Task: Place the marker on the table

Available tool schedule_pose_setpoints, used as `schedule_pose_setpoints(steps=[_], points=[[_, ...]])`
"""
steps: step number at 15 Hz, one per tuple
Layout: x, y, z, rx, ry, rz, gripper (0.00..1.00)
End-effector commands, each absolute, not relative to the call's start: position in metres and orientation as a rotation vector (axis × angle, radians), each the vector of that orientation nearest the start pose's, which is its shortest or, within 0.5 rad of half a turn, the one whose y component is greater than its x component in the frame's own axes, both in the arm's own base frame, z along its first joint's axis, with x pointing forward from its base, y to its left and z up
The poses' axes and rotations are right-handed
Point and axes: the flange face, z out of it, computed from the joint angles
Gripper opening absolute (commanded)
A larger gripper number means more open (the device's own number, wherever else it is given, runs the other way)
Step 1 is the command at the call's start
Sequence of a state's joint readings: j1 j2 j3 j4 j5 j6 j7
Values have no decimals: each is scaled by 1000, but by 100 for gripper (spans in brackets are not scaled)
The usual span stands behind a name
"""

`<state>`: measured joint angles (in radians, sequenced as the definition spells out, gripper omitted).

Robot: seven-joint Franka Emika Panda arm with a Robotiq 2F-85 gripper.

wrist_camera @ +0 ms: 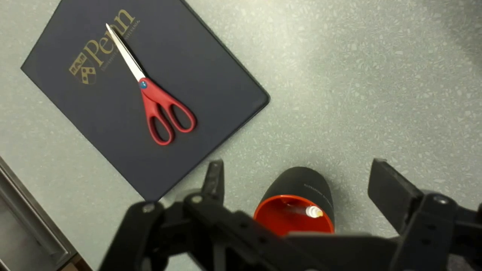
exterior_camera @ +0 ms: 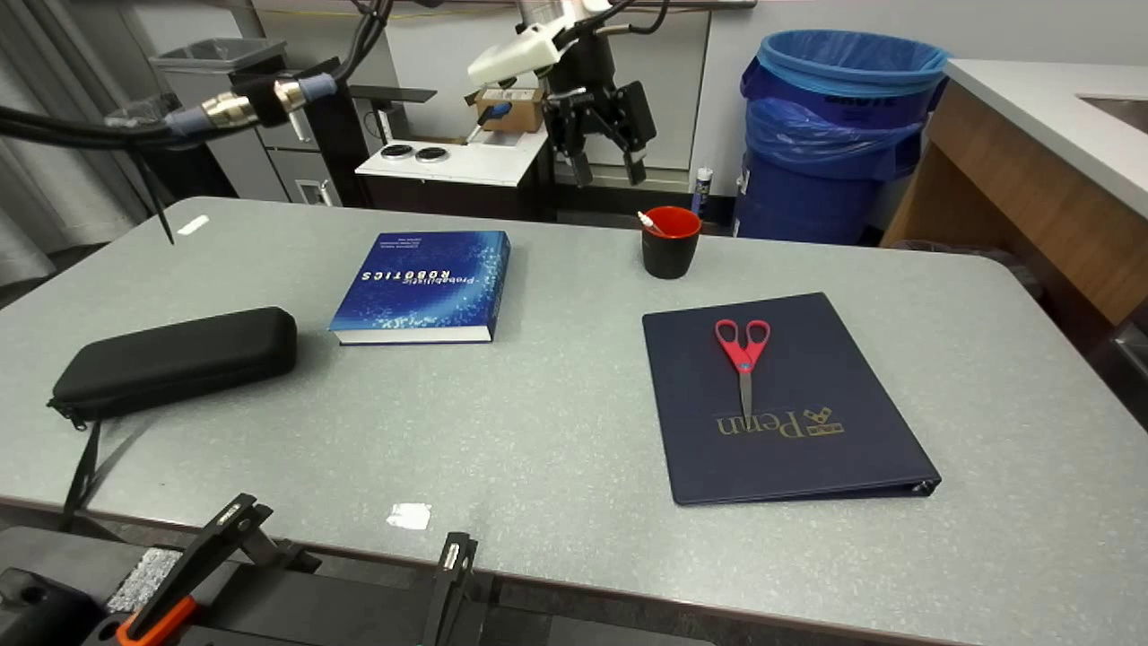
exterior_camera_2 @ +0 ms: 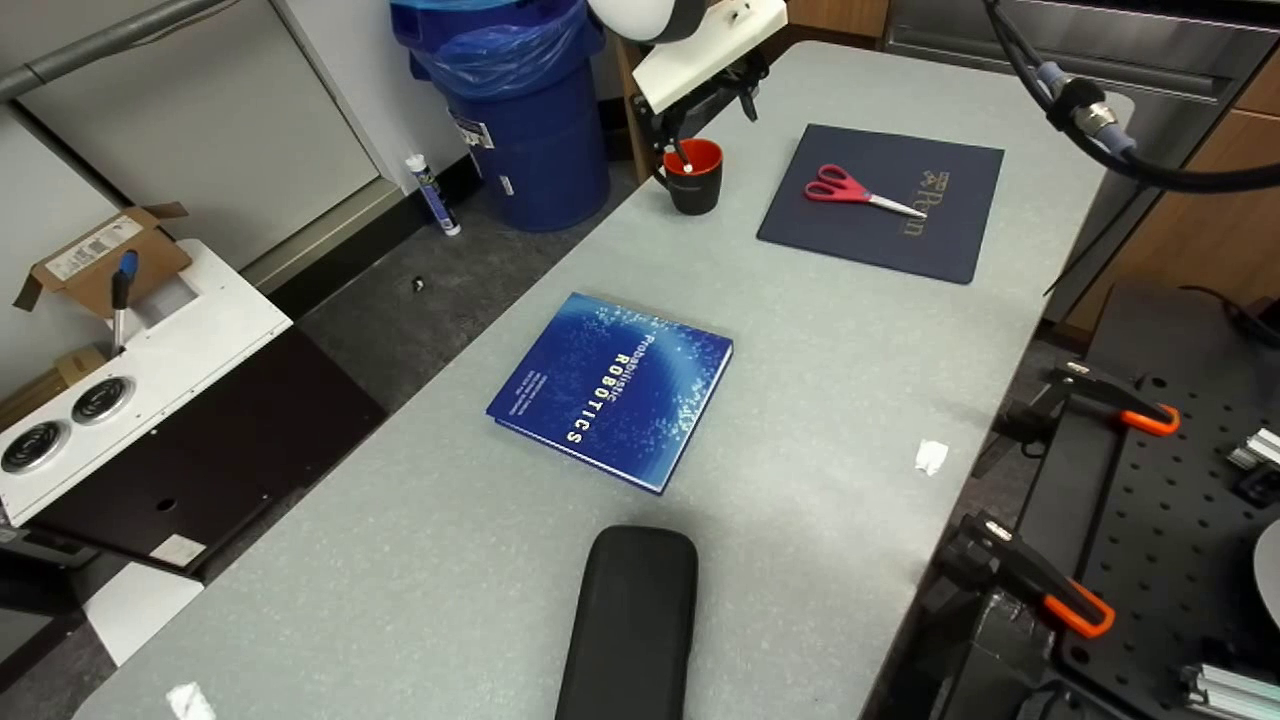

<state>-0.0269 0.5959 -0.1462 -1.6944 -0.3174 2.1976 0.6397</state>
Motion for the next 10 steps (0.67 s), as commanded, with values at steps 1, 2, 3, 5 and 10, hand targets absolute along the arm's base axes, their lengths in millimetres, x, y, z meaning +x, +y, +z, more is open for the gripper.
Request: schedule_pose_setpoints(steps=[1, 2, 3, 5, 10], points=[[664, -117, 245, -3318, 1046, 20, 100], [673, -123, 237, -3284, 1117, 26, 100], [677, -127, 233, -3262, 1136, 54, 100], [688, -139, 224, -3194, 1260, 35, 100], [712, -165, 200, -3063, 1518, -13, 100]])
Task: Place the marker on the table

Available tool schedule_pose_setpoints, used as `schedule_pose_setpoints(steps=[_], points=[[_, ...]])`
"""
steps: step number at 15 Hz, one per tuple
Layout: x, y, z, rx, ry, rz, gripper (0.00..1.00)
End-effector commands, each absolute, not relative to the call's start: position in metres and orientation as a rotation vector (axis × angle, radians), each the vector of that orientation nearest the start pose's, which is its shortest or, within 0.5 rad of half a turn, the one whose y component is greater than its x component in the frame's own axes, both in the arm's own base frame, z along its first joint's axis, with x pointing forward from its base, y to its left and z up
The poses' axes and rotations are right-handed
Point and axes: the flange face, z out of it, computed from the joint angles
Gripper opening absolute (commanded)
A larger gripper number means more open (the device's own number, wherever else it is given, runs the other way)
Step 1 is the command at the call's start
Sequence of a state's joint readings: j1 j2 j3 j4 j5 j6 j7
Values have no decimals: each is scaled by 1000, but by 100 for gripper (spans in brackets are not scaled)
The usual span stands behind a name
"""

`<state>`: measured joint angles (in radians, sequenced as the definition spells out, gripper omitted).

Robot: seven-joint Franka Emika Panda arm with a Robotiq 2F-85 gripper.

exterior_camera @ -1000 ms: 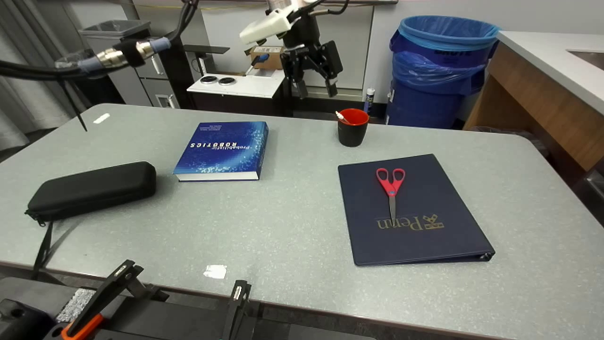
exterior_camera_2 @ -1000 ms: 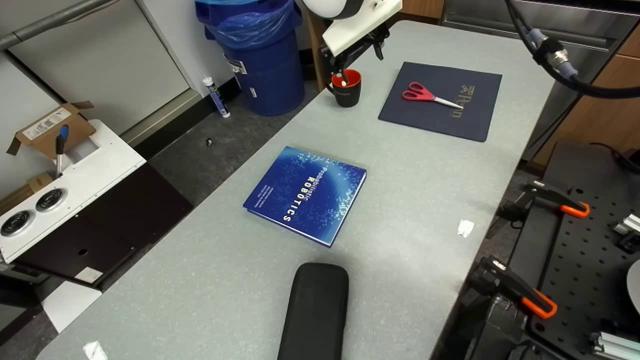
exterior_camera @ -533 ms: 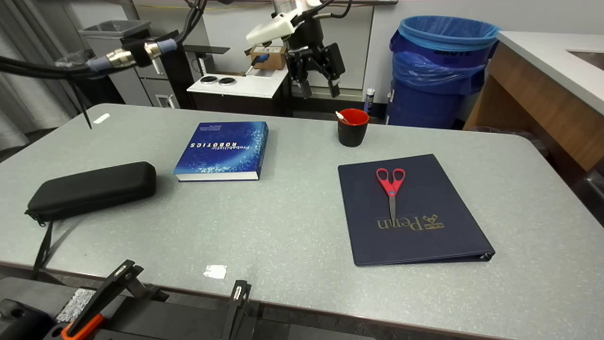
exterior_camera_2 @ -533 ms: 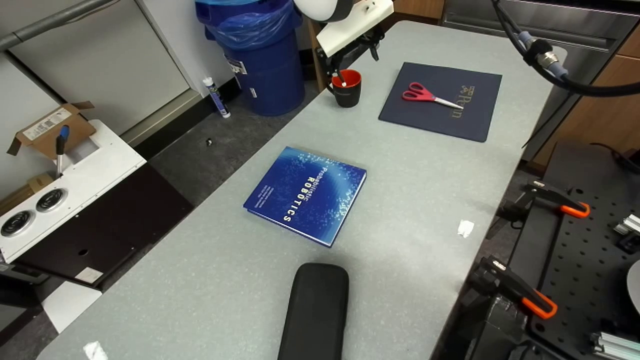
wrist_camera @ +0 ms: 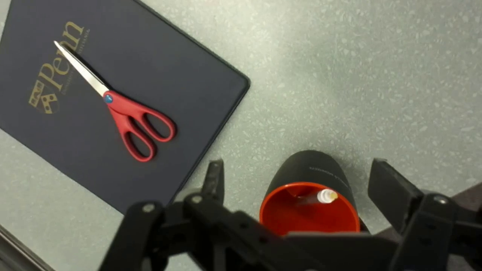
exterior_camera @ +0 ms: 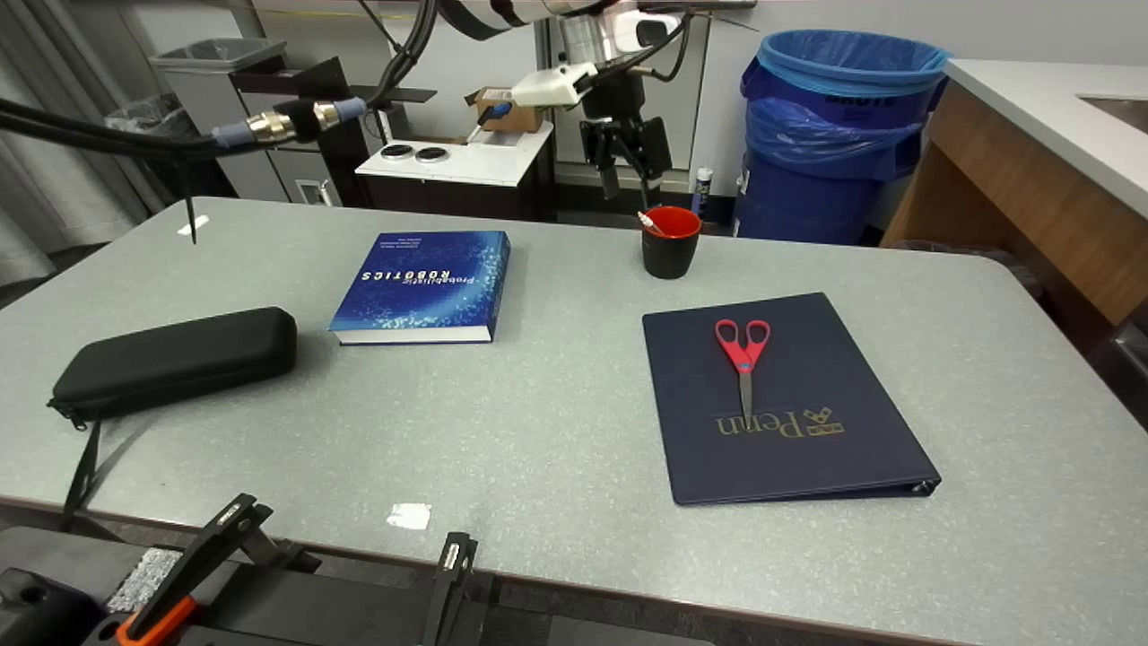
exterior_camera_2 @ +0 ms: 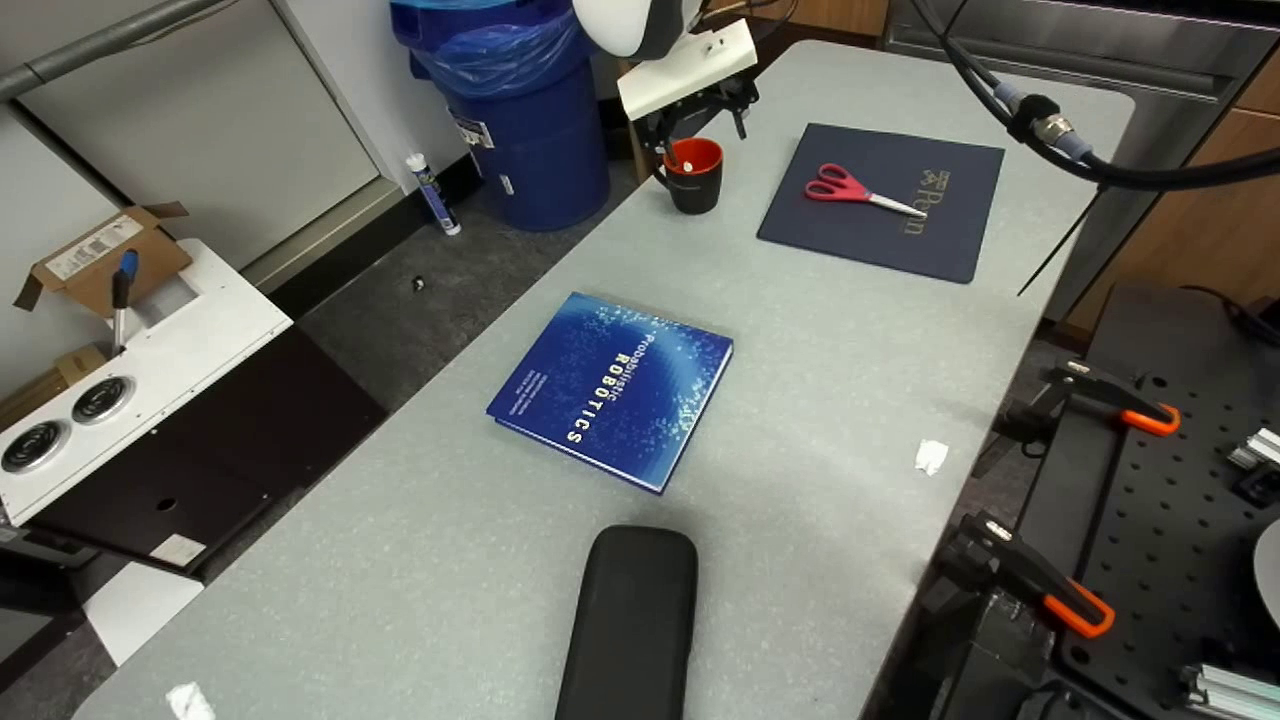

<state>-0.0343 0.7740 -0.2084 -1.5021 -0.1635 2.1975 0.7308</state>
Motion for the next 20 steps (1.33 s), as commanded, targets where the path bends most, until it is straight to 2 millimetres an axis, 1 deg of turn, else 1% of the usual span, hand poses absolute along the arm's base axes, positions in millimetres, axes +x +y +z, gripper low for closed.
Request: schedule_pose_setpoints(steps=[1, 5, 8, 9, 10, 11, 12, 14, 18, 19, 20], points=[[716, -168, 196, -3044, 1550, -18, 100], [726, -172, 183, -2982, 1634, 8, 100], [732, -173, 180, -2950, 1674, 4, 100], [734, -175, 182, -2942, 1681, 2, 75], [736, -176, 181, -2938, 1684, 3, 72], [738, -177, 181, -2934, 1688, 0, 65], [739, -178, 179, -2932, 1692, 3, 56], [741, -180, 175, -2929, 1698, 19, 39], [742, -182, 168, -2922, 1699, 74, 10], [742, -182, 167, -2918, 1702, 84, 1], [742, -184, 168, -2915, 1705, 86, 0]])
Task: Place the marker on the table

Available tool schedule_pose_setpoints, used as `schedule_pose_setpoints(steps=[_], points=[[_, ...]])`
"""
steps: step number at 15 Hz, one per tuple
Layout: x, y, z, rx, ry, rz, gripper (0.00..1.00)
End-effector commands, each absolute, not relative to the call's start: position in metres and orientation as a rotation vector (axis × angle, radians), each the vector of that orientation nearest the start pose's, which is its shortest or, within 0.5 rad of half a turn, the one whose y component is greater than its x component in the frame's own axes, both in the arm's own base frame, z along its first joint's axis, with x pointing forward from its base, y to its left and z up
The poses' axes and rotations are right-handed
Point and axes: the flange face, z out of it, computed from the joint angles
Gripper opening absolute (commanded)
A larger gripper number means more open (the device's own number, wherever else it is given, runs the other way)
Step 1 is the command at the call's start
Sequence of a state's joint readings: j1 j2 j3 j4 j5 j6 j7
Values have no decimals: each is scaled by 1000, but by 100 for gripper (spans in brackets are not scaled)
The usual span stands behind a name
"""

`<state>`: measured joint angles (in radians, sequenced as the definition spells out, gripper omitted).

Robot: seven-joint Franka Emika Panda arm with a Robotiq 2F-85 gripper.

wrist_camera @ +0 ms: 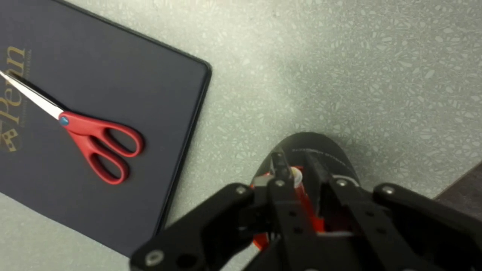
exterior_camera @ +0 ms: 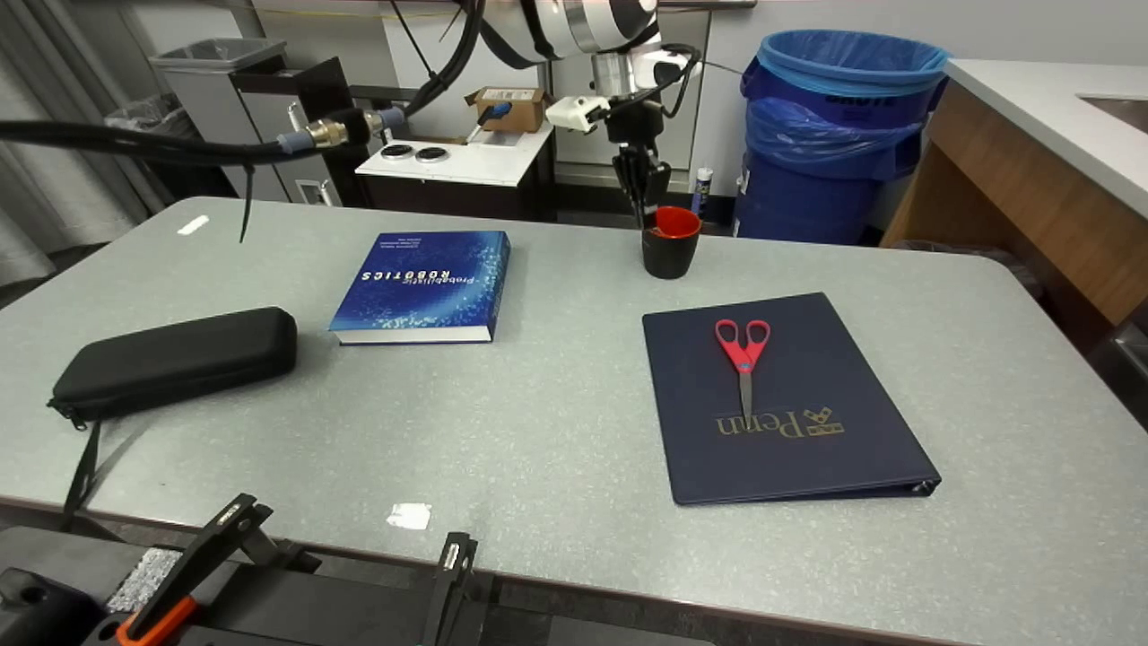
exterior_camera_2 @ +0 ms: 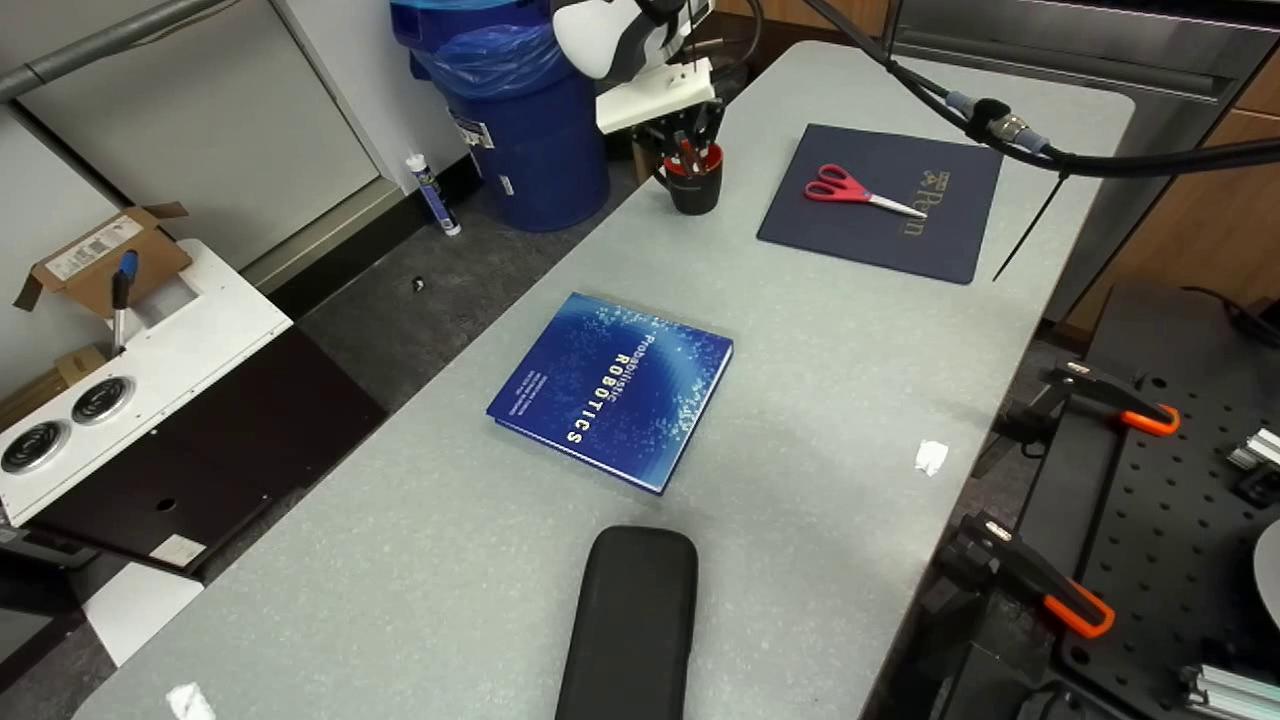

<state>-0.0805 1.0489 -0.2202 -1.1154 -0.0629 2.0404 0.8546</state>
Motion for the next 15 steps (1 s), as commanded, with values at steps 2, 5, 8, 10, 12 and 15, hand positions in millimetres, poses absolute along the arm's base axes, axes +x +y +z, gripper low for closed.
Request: schedule_pose_setpoints(steps=[2, 5, 8, 10, 12, 15], points=[[744, -187, 177, -2903, 1706, 58, 3], [739, -192, 200, -2905, 1675, 14, 3], [726, -179, 241, -2962, 1519, -100, 3], [722, -165, 262, -3016, 1353, -140, 3], [710, -142, 279, -3084, 1174, -104, 3], [685, -112, 294, -3187, 967, -34, 3]])
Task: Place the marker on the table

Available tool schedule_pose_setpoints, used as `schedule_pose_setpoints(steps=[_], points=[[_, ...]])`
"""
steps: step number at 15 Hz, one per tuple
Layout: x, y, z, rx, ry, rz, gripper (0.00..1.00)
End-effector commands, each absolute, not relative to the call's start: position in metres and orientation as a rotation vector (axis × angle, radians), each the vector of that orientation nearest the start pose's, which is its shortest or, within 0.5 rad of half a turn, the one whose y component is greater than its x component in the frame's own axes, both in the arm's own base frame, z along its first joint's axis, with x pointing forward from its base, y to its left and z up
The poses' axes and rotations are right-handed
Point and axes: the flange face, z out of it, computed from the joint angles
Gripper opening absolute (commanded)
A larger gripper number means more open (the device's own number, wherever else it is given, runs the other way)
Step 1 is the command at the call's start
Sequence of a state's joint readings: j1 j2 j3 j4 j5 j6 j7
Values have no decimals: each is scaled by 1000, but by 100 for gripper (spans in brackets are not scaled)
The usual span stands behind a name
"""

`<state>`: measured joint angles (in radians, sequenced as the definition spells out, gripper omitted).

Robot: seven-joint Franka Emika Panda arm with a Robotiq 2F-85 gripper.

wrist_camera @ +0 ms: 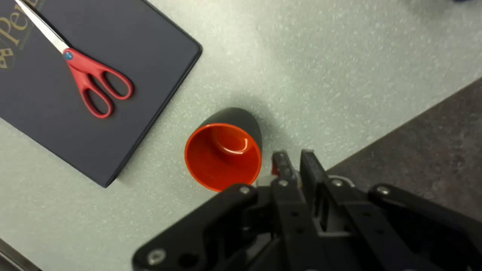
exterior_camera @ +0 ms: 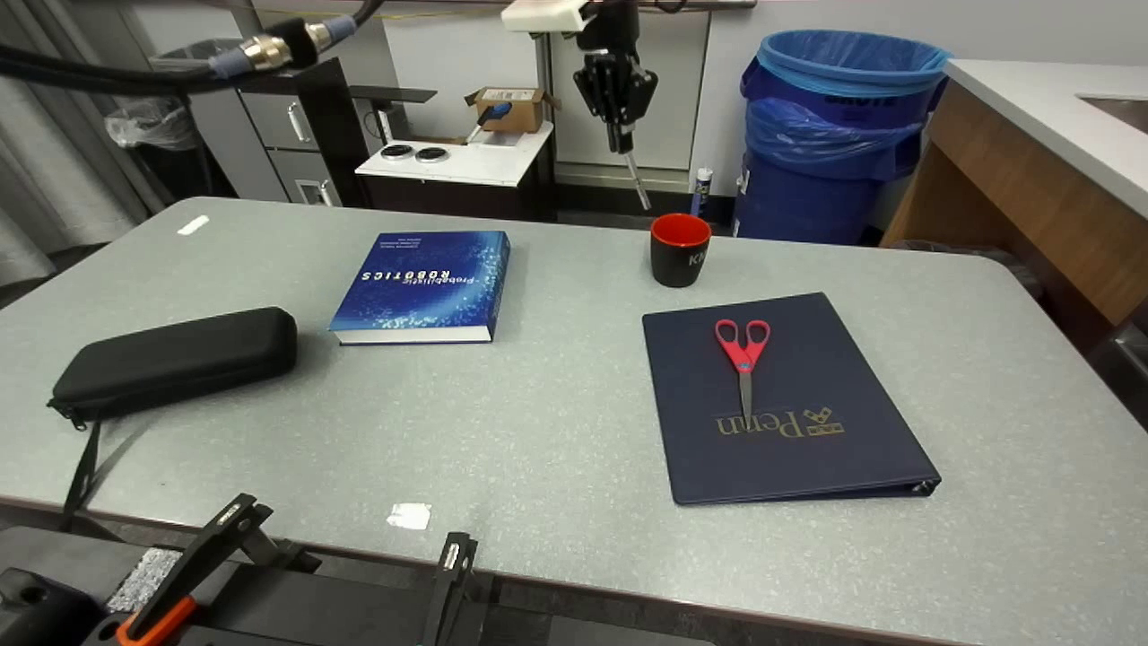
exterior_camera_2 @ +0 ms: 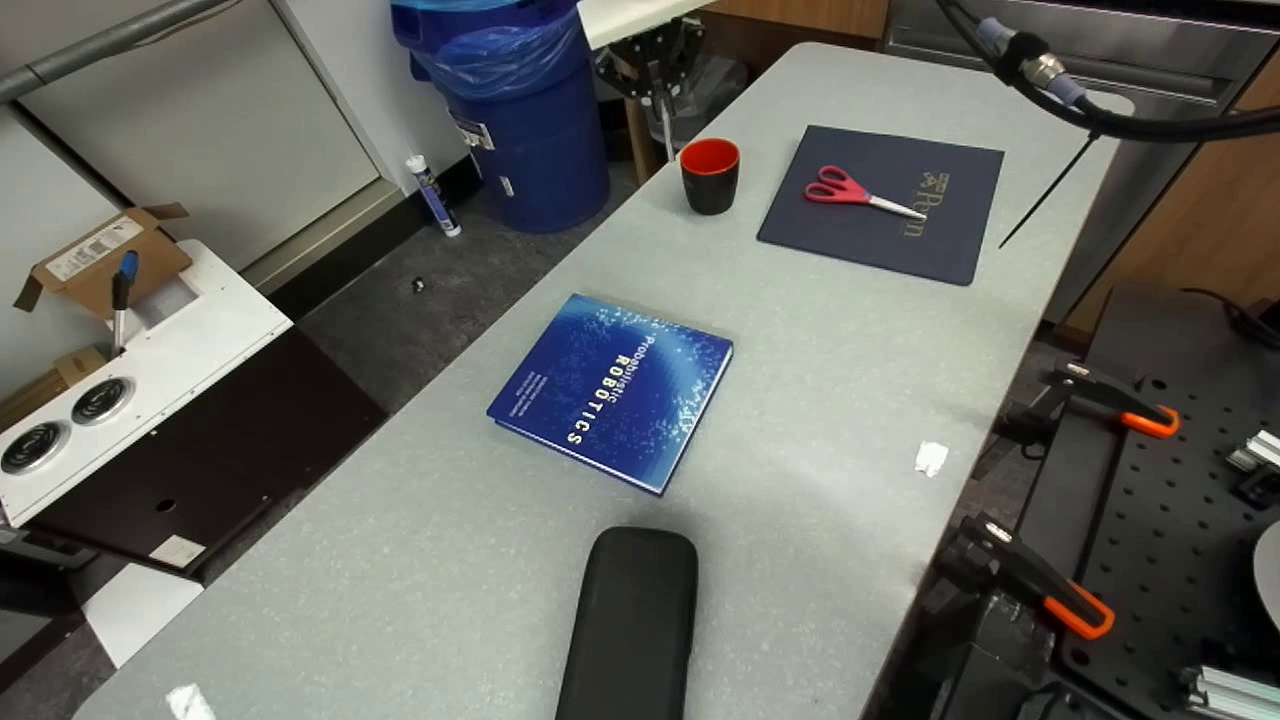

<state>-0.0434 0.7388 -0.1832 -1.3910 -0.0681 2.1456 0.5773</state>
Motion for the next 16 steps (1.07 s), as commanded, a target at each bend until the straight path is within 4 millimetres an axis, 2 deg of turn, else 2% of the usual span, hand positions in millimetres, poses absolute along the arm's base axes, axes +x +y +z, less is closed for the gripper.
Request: schedule_pose_setpoints(steps=[1, 3, 5, 7, 9, 11, 14, 16], points=[[677, -106, 296, -3216, 911, 27, 3], [664, -95, 293, -3271, 830, 192, 3], [654, -97, 282, -3317, 773, 371, 3], [656, -104, 266, -3333, 727, 565, 3], [665, -106, 240, -3351, 724, 762, 3], [667, -105, 205, -3337, 674, 939, 3], [680, -106, 160, -3352, 726, 966, 3], [693, -106, 141, -3372, 799, 894, 3]])
